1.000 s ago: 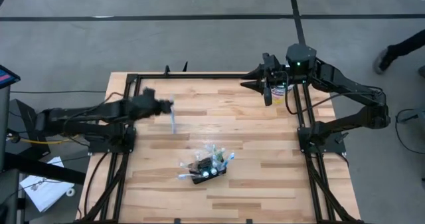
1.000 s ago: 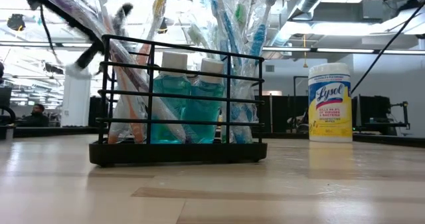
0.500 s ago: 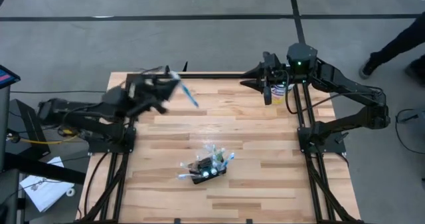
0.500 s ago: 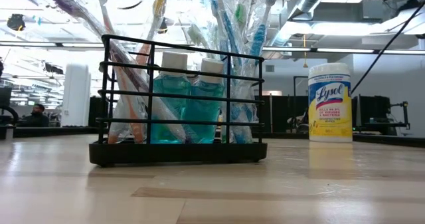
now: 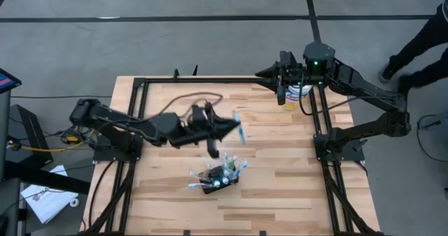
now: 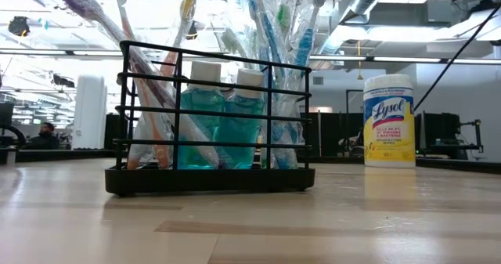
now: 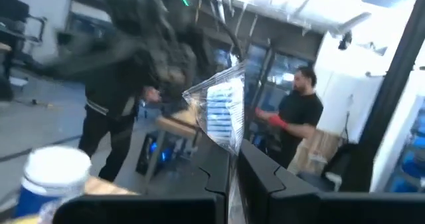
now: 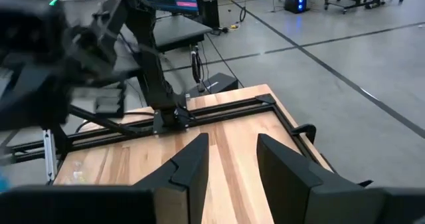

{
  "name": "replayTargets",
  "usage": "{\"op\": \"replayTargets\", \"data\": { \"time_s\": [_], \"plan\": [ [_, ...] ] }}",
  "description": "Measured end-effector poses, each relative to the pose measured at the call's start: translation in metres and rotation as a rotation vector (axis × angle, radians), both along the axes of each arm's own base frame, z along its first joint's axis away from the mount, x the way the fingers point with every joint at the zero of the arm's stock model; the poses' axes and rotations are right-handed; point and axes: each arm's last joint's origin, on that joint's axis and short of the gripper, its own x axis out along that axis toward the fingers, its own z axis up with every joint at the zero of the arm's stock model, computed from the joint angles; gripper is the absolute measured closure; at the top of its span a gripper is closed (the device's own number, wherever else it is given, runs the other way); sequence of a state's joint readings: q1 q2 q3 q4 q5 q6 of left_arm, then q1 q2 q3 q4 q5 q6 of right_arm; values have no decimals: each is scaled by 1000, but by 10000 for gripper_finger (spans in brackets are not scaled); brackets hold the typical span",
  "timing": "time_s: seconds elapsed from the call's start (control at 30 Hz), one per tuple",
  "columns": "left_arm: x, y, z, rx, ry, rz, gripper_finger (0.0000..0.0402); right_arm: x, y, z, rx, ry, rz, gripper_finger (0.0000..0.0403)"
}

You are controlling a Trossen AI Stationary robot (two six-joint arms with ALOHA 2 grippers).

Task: Pick & Place toothbrushing station
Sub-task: Put the blue toothbrush into the mesh organizer

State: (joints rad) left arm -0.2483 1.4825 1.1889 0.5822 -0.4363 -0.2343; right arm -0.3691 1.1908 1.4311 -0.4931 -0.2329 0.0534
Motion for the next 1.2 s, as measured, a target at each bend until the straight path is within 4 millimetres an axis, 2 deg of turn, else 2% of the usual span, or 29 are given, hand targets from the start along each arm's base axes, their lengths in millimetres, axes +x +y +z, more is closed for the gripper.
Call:
{"op": "replayTargets", "data": {
  "time_s": [0.1,0.2,0.27,0.33,0.5,0.8,0.97,1.2],
  "plan": [
    [4,-18,-7,6,34,-29,396,0,0,0,10,-1,-3,284],
    [-2,-35,-6,11,57,-36,396,0,0,-2,24,15,-4,284],
    [-6,-46,-13,29,126,-22,396,-1,1,-3,38,26,-3,284],
    [-7,-54,-20,44,180,-24,396,0,3,-3,46,27,2,284],
    [-13,-65,-23,60,221,-7,396,2,9,-2,64,15,15,284],
    [-14,-59,-54,36,283,36,396,6,19,-2,56,17,0,284],
    [-10,-46,-50,34,194,72,396,6,21,-2,56,19,8,284],
    [-8,-40,-51,55,199,89,396,6,21,-2,51,20,9,284]
  ]
}}
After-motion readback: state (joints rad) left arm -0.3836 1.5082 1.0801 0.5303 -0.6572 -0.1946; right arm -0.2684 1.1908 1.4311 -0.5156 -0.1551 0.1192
